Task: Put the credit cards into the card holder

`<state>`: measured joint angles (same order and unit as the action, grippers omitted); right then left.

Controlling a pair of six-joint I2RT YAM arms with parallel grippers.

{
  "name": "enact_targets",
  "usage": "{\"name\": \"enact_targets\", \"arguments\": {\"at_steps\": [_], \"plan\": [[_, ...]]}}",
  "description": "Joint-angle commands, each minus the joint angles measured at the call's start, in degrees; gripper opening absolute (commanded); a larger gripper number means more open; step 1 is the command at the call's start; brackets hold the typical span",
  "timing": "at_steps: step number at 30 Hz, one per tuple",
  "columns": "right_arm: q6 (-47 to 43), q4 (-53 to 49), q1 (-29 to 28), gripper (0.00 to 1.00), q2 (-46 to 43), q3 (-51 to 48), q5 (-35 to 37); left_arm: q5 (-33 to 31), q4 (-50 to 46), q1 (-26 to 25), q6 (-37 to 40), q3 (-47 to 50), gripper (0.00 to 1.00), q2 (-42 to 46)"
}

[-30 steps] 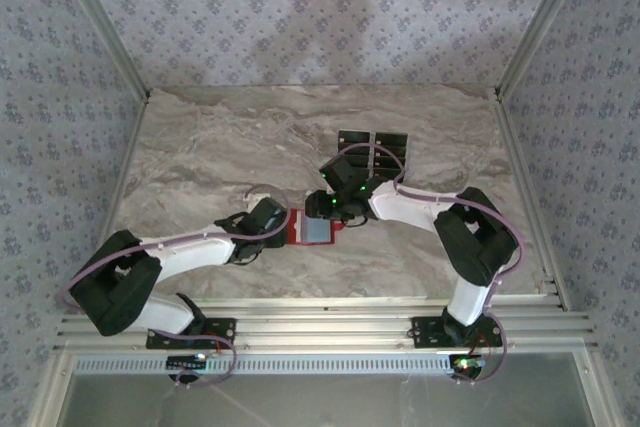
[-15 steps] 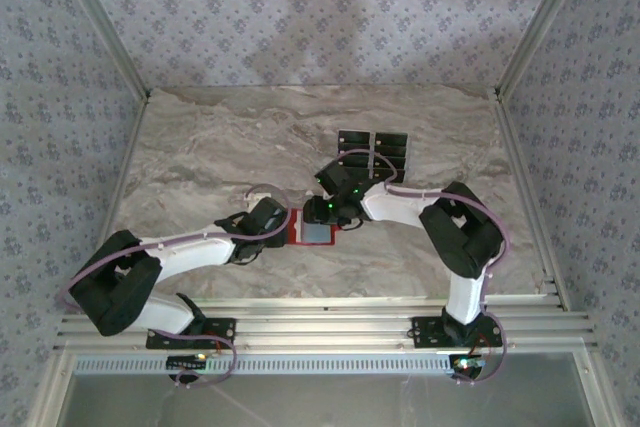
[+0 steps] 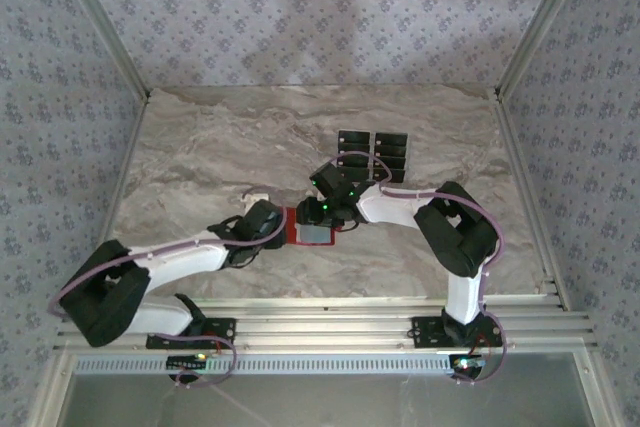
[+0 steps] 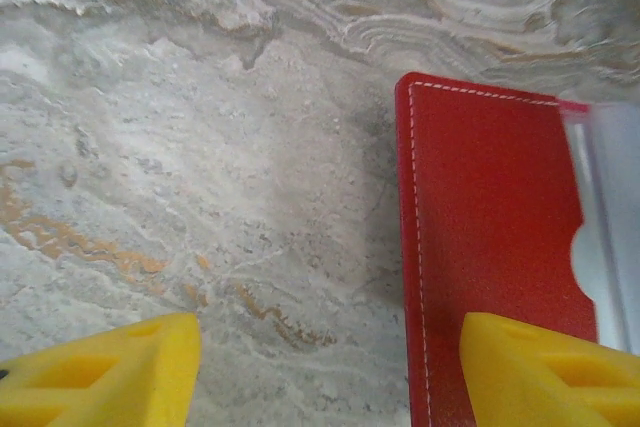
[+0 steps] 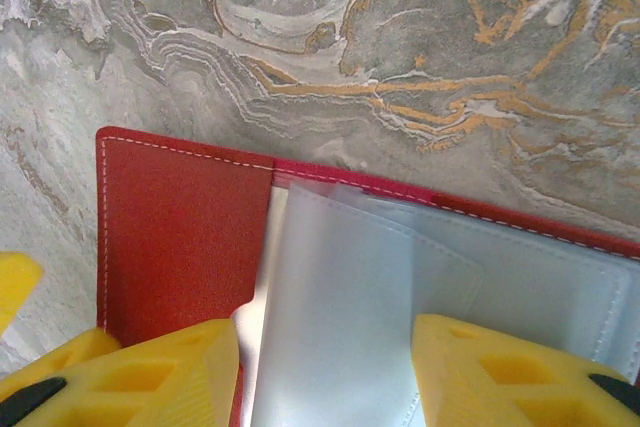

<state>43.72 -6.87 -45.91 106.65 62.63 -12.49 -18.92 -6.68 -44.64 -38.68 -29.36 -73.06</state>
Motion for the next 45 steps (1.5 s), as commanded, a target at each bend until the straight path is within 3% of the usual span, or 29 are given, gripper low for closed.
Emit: {"name": "enact_targets", "arguments": {"at_steps": [1, 8, 16, 27, 45], "plan": [[1.2, -0.2, -0.5, 0.51, 1.3, 0.3, -0.7, -1.0, 1.3, -0.2, 1.9, 2.1, 0.70, 5.5], [1.9, 0.2, -0.5, 0.51, 2.0, 0.7, -1.2, 6.9, 5.3, -0.3, 5.5, 5.5, 0.70, 13.2], [2.1, 0.0, -0.6, 0.52, 2.2, 0.9, -1.3, 14.2, 10.6, -1.6, 7.7, 6.7, 0.70, 12.8], [2.1, 0.0, -0.4, 0.54, 2.3, 1.1, -1.5, 12.8, 13.2, -5.1, 9.6, 3.0, 0.70, 6.0], [2.3, 0.3, -0.2, 0.55, 2.1, 1.1, -2.2, 8.6, 15.7, -5.9, 10.3, -0.3, 0.69, -4.9]]}}
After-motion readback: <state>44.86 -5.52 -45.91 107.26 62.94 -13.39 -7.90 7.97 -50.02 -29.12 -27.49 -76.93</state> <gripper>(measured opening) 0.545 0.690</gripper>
